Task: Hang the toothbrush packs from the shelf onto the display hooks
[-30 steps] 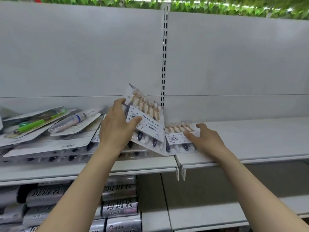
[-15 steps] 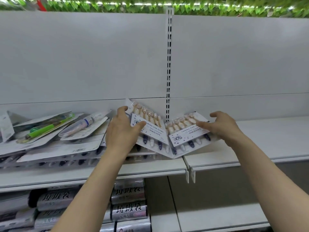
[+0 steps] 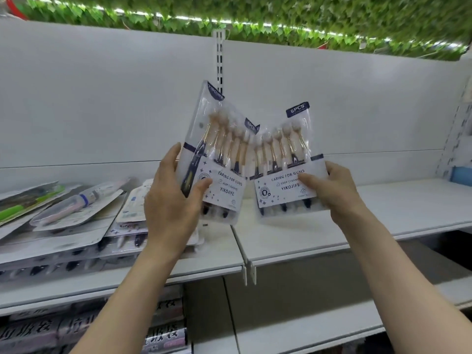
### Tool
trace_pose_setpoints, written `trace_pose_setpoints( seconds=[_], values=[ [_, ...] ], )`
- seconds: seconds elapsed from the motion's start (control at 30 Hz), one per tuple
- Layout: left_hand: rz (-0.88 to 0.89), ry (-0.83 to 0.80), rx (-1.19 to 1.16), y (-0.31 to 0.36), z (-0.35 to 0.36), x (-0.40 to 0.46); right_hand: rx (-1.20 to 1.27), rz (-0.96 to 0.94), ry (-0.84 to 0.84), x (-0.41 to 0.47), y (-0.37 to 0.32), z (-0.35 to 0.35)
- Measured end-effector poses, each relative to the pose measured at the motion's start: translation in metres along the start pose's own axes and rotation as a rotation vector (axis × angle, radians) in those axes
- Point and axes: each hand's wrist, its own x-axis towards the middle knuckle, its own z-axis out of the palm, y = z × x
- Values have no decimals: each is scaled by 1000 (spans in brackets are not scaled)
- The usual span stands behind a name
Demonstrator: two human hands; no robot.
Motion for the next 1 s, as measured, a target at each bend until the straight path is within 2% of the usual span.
trace_pose_setpoints(
  seconds=[0.3, 0.47, 0.73, 1.0],
  values=[
    [-389, 130, -305, 24, 20, -20, 259, -39, 84, -12, 18, -45],
    [-383, 214, -303, 28, -12, -38, 361, -88, 43, -29, 18, -18],
    [-352, 406, -176, 16, -143, -58, 429, -111, -144, -83, -29, 74],
    [-385, 593, -125, -26, -346, -111, 509, -98, -353, -223, -102, 227]
  ],
)
